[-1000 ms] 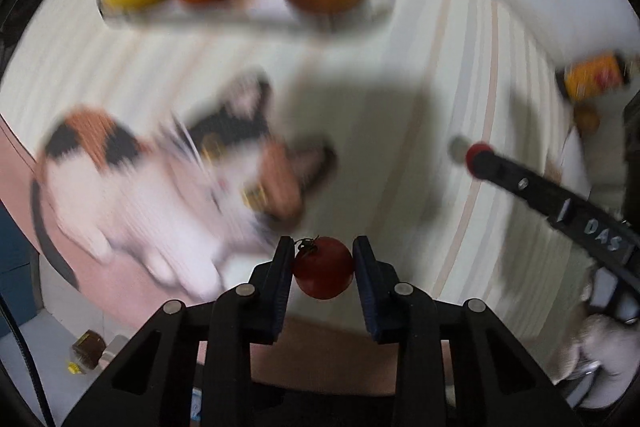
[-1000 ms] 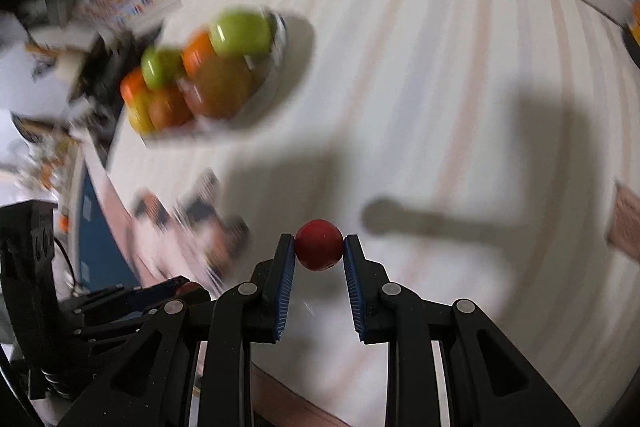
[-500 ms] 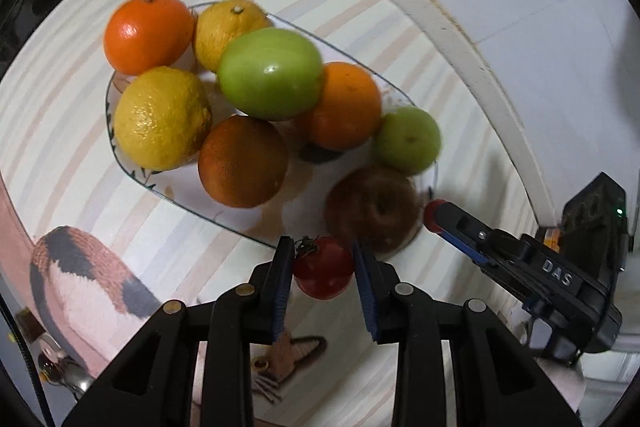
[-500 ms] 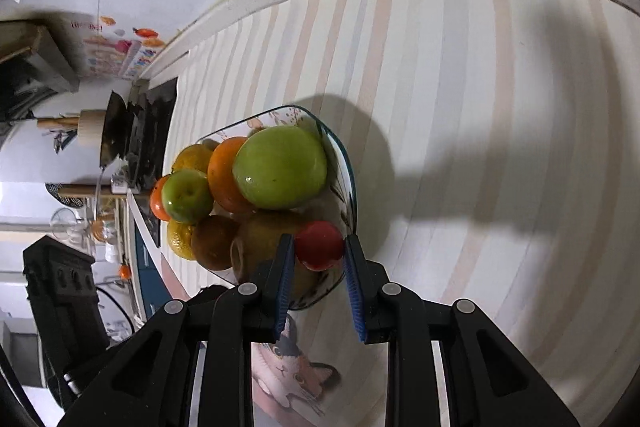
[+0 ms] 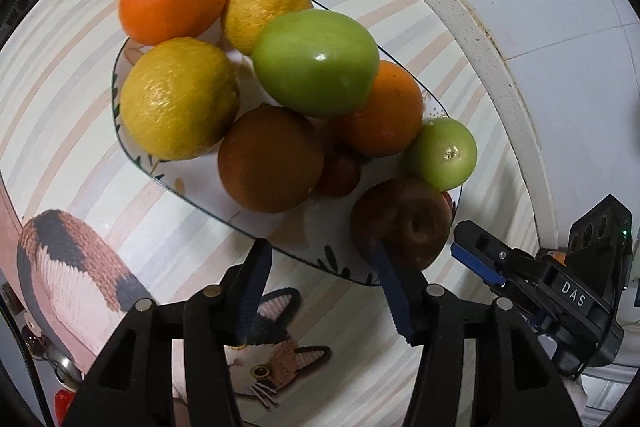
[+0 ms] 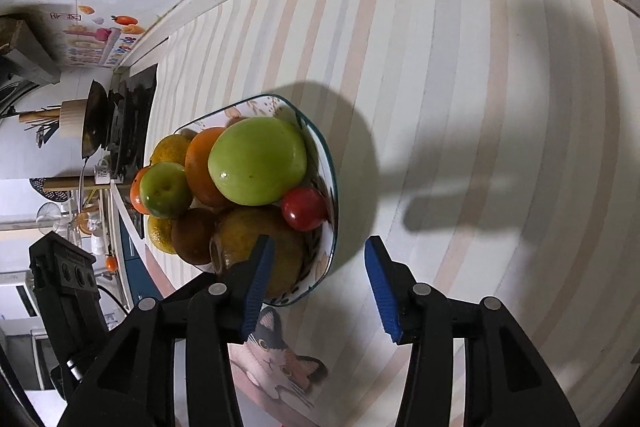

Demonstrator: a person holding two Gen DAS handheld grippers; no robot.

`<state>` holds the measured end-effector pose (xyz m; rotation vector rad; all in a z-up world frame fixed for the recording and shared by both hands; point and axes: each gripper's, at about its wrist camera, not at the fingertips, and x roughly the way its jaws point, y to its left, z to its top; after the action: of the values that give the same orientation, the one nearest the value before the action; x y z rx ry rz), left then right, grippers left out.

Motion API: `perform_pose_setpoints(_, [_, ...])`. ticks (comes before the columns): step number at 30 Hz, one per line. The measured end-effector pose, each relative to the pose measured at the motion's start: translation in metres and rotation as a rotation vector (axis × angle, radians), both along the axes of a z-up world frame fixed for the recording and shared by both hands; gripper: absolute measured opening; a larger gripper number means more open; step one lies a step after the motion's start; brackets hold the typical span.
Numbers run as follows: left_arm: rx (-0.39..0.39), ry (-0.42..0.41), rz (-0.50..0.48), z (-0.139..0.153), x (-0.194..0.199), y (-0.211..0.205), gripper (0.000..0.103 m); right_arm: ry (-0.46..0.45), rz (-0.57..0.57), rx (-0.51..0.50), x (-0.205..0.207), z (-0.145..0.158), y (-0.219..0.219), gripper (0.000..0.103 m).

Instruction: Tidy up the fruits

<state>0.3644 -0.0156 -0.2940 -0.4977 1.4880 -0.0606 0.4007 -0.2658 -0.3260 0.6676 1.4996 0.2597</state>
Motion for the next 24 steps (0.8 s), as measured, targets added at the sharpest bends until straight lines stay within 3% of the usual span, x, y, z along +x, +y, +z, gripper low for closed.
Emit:
perform_pose_setpoints(2, [0.023, -0.013, -0.012, 0.007, -0.006, 0.001, 0.052, -0.012, 0.010, -0.032, -0.004, 0.007, 0.000, 0.055])
perform_pose_setpoints(4, [0.073, -0.034, -0.029, 0.015, -0.013, 0.001, 0.052, -0.037, 0.027, -0.079, -0.009, 0.016, 0.001, 0.075])
perform_pose_setpoints(5, [0.100, -0.044, -0.037, 0.018, -0.015, 0.000, 0.056, -0.056, 0.042, -0.116, -0.014, 0.022, 0.003, 0.079])
perform_pose_setpoints(8, [0.224, -0.077, -0.080, 0.030, -0.027, 0.001, 0.084, -0.111, 0.085, -0.228, -0.030, 0.041, 0.009, 0.090])
perform_pose_setpoints(9, [0.281, -0.092, -0.099, 0.035, -0.033, 0.001, 0.087, -0.133, 0.102, -0.285, -0.039, 0.048, 0.013, 0.094])
perform_pose_setpoints(12, [0.364, -0.114, -0.125, 0.044, -0.045, 0.003, 0.097, -0.183, 0.134, -0.374, -0.057, 0.066, 0.022, 0.095])
perform_pose_setpoints(16, [0.432, -0.174, -0.133, 0.064, -0.060, 0.006, 0.097, -0.252, 0.164, -0.465, -0.084, 0.090, 0.034, 0.098])
perform_pose_setpoints(24, [0.451, -0.252, -0.131, 0.100, -0.081, 0.004, 0.097, -0.326, 0.152, -0.507, -0.120, 0.139, 0.042, 0.098])
